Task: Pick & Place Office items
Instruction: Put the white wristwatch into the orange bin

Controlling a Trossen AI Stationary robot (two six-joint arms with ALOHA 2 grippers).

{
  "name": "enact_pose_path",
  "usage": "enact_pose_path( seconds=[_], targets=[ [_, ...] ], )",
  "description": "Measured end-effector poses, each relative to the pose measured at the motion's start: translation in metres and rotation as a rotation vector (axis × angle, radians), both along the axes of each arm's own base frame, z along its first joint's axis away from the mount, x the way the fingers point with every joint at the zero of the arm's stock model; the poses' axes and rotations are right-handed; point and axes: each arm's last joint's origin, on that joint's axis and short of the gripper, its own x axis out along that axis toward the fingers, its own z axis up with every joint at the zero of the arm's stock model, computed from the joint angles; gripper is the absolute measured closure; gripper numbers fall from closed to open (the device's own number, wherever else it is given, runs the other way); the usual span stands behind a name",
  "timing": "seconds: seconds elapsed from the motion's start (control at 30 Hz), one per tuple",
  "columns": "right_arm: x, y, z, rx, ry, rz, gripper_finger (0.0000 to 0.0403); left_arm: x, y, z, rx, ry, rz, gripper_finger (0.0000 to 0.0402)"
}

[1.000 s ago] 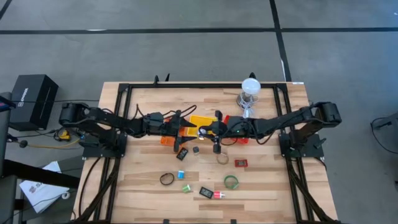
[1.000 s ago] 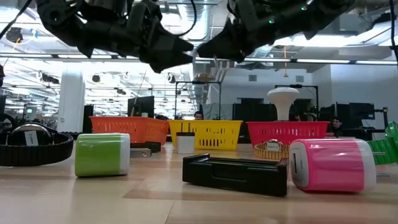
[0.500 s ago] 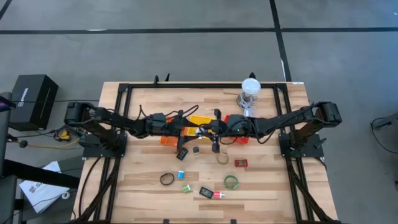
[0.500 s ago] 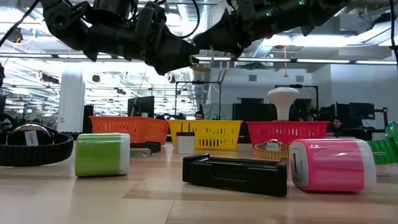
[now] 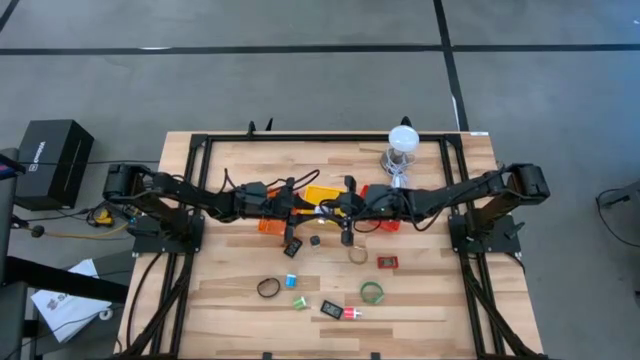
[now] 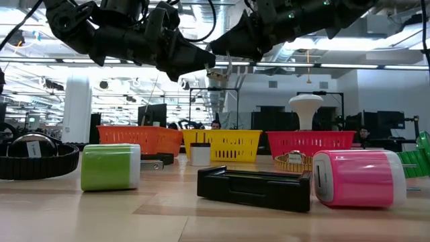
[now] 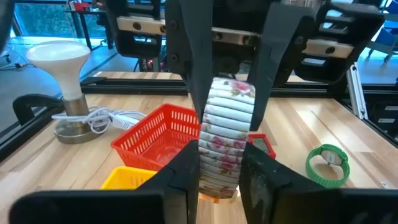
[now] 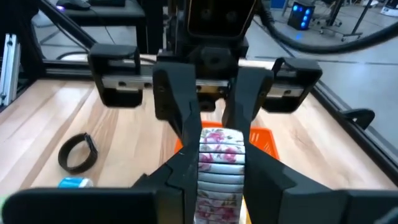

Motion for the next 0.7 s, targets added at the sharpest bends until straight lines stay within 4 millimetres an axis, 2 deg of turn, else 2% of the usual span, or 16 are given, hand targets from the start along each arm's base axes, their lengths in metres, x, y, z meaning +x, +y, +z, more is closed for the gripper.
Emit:
enact_pose_path(
  seconds=[0.23,0.43,0.7],
  targets=[
    [-0.002,0.0,-0.006,-0.004,0.065,0.0,0.0305,0.0,0.0,0.0,0.0,0.002,0.001,0.0309],
    [-0.003,0.004,-0.008,-0.019,0.087,0.021,0.0304,0.0,0.0,0.0,0.0,0.004,0.0,0.0327],
    [-0.004,0.013,-0.009,-0.023,0.102,0.046,0.0304,-0.006,0.0,0.007,0.028,0.022,0.01,0.0315]
  ],
)
